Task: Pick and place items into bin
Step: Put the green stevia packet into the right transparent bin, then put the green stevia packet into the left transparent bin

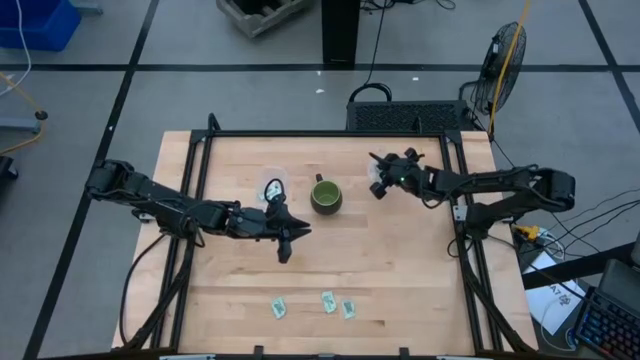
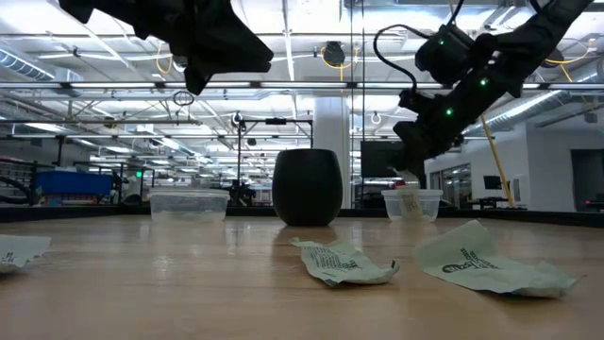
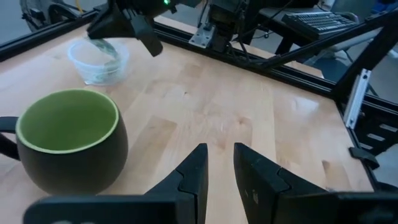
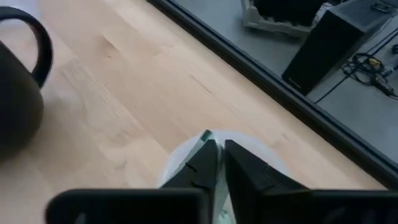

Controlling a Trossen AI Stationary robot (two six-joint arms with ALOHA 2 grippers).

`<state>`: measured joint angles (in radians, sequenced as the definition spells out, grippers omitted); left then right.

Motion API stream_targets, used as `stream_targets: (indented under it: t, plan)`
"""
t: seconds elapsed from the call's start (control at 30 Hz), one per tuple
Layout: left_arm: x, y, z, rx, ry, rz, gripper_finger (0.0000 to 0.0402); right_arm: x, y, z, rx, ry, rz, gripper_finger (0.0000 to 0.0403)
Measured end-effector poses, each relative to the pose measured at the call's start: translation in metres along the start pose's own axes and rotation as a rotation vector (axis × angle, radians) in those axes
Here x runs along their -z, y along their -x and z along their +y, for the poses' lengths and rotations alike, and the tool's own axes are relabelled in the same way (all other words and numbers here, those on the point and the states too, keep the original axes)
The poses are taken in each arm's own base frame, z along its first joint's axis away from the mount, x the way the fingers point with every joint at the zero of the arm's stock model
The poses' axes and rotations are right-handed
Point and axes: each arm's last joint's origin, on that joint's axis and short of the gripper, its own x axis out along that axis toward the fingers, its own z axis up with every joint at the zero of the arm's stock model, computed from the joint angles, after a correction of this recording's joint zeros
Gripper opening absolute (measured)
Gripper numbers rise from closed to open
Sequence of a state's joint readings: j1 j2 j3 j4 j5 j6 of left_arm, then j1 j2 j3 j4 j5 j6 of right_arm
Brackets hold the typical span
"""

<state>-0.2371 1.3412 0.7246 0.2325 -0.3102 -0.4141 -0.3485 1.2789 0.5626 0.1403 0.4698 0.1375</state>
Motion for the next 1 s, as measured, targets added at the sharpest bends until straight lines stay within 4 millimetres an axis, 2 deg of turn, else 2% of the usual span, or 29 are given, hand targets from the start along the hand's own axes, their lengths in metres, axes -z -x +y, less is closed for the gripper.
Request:
stream_targets:
  t: [0.27, 0.47, 0.67, 0.87, 1.0]
  plan:
    - [0.000, 0.000, 0.000, -0.012, 0.003, -0.005, 0.0081, 0.009, -0.002, -0.003, 0.005, -0.025, -0.034, 0.0142]
    - [0.001, 0.000, -0.001, 0.041, -0.012, 0.018, 0.0081, 0.009, 0.002, 0.003, -0.058, -0.052, -0.047, 0.0188]
    - [0.010, 0.005, -0.016, 0.246, -0.126, 0.119, 0.0082, 0.005, 0.020, 0.036, -0.283, 0.009, -0.133, 0.0195]
    - [0.038, 0.017, -0.028, 0.131, -0.194, 0.280, 0.0086, 0.009, 0.053, 0.076, -0.461, 0.097, -0.241, 0.0185]
    - [0.056, 0.030, -0.039, 0.087, -0.155, 0.380, 0.0116, 0.012, 0.083, 0.100, -0.570, 0.146, -0.358, 0.0181]
